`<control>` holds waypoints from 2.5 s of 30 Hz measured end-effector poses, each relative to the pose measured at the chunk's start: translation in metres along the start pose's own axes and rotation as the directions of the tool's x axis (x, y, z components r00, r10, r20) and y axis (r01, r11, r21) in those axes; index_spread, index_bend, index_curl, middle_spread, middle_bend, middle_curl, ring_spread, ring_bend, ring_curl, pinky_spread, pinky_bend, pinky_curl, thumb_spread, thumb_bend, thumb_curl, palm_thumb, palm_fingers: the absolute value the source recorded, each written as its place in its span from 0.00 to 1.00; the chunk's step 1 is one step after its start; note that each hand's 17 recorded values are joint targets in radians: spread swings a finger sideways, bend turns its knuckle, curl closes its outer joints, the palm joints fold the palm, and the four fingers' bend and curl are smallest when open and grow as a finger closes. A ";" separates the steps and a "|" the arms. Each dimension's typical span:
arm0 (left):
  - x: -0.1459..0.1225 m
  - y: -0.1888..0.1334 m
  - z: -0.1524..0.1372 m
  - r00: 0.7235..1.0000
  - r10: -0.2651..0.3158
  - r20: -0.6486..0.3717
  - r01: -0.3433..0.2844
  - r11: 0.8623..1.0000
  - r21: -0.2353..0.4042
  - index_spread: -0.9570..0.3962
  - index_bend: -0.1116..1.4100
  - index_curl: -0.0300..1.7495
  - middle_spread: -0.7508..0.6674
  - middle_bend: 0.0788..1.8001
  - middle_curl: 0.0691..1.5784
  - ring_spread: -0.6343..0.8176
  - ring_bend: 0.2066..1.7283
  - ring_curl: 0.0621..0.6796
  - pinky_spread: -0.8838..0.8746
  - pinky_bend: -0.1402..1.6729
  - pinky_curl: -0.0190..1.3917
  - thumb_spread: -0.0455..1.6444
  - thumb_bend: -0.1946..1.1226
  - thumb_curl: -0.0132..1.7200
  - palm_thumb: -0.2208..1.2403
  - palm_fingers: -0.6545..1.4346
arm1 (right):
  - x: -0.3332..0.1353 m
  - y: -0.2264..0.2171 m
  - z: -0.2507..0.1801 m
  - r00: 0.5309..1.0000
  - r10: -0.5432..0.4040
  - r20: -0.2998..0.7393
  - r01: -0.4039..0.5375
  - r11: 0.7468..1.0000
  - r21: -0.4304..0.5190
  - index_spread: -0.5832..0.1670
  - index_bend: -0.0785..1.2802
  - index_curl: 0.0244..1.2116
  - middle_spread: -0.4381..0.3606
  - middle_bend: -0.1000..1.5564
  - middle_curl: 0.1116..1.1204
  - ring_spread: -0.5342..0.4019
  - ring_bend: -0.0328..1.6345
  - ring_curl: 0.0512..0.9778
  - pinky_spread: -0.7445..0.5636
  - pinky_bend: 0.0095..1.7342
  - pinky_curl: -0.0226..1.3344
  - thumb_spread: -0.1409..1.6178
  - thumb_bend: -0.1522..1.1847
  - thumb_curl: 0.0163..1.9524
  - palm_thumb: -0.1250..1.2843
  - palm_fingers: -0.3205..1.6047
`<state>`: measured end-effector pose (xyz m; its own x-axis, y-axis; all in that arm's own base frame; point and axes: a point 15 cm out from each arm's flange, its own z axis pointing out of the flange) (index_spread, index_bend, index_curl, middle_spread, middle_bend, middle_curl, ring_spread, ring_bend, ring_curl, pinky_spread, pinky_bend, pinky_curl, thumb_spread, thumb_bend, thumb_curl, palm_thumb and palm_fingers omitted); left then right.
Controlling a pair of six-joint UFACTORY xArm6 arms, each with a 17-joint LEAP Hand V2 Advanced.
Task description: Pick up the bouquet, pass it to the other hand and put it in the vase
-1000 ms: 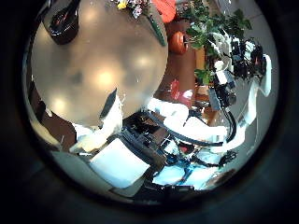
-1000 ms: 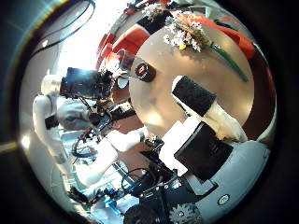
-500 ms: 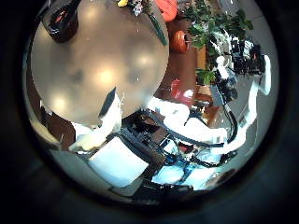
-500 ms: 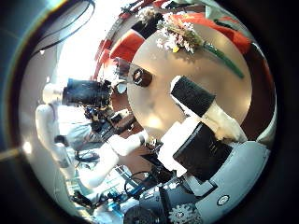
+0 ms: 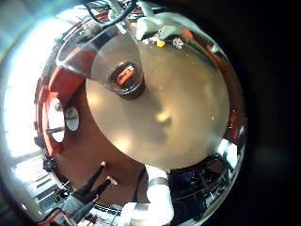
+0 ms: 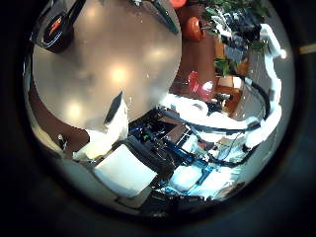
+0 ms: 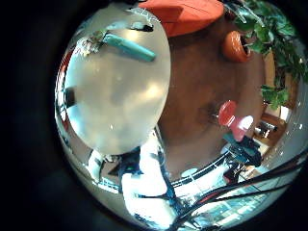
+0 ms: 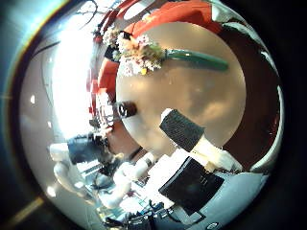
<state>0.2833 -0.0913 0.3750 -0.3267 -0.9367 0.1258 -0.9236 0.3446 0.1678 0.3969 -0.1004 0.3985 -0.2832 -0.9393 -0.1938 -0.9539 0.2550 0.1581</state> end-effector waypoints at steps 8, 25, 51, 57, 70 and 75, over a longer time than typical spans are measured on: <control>0.002 -0.008 0.006 1.000 0.025 -0.012 -0.025 1.000 -0.014 0.77 0.20 0.25 0.83 0.06 0.13 0.85 0.12 0.24 0.80 0.19 0.23 0.63 0.13 0.22 0.53 0.37 | 0.015 -0.054 0.036 1.000 0.030 0.005 -0.029 0.997 -0.066 0.38 0.19 0.31 0.42 0.34 0.41 0.44 0.55 0.27 0.74 0.50 0.02 0.69 0.10 0.19 0.46 0.36; 0.004 -0.004 0.001 0.998 0.005 -0.062 -0.005 1.000 0.007 0.77 0.20 0.25 0.84 0.06 0.13 0.85 0.12 0.24 0.80 0.19 0.23 0.63 0.13 0.21 0.52 0.36 | 0.037 -0.093 0.127 0.999 0.047 -0.008 -0.048 0.974 -0.224 0.40 0.20 0.31 0.44 0.34 0.39 0.45 0.54 0.26 0.73 0.51 0.01 0.67 0.10 0.20 0.52 0.36; -0.002 -0.004 0.001 0.997 -0.012 -0.070 0.013 1.000 0.012 0.78 0.20 0.25 0.84 0.06 0.13 0.85 0.12 0.25 0.80 0.18 0.23 0.63 0.13 0.21 0.52 0.36 | 0.019 -0.123 0.184 0.998 -0.008 -0.059 -0.006 0.975 -0.221 0.40 0.20 0.33 0.45 0.31 0.36 0.49 0.48 0.23 0.79 0.43 0.02 0.66 0.10 0.21 0.56 0.33; 0.000 -0.003 0.000 0.998 -0.006 -0.070 0.007 1.000 0.013 0.78 0.20 0.25 0.84 0.06 0.13 0.85 0.12 0.25 0.80 0.18 0.23 0.63 0.13 0.21 0.52 0.36 | 0.022 -0.123 0.198 0.996 -0.017 -0.086 -0.005 0.969 -0.248 0.40 0.19 0.32 0.46 0.30 0.35 0.50 0.48 0.23 0.80 0.42 0.03 0.66 0.10 0.21 0.56 0.34; 0.000 -0.003 0.000 0.998 -0.005 -0.067 0.006 1.000 0.012 0.78 0.20 0.25 0.84 0.06 0.13 0.85 0.12 0.25 0.80 0.18 0.23 0.63 0.13 0.21 0.53 0.36 | 0.027 -0.123 0.207 0.995 -0.010 -0.095 -0.016 0.964 -0.264 0.41 0.19 0.31 0.46 0.30 0.34 0.51 0.48 0.22 0.80 0.41 0.03 0.66 0.10 0.22 0.58 0.34; 0.000 -0.002 -0.001 0.998 -0.005 -0.068 0.006 1.000 0.017 0.78 0.20 0.25 0.84 0.06 0.13 0.85 0.12 0.25 0.80 0.18 0.23 0.63 0.13 0.21 0.53 0.36 | 0.023 -0.123 0.211 0.995 -0.017 -0.096 -0.010 0.962 -0.272 0.41 0.19 0.30 0.46 0.31 0.34 0.49 0.49 0.23 0.79 0.40 0.04 0.65 0.10 0.22 0.59 0.35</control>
<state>0.2854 -0.0916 0.3758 -0.3075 -0.9322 0.1911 -0.9289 0.3376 0.1522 0.4869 -0.1050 0.1698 -0.2562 -0.9612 -0.1024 -0.8882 0.1923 0.4173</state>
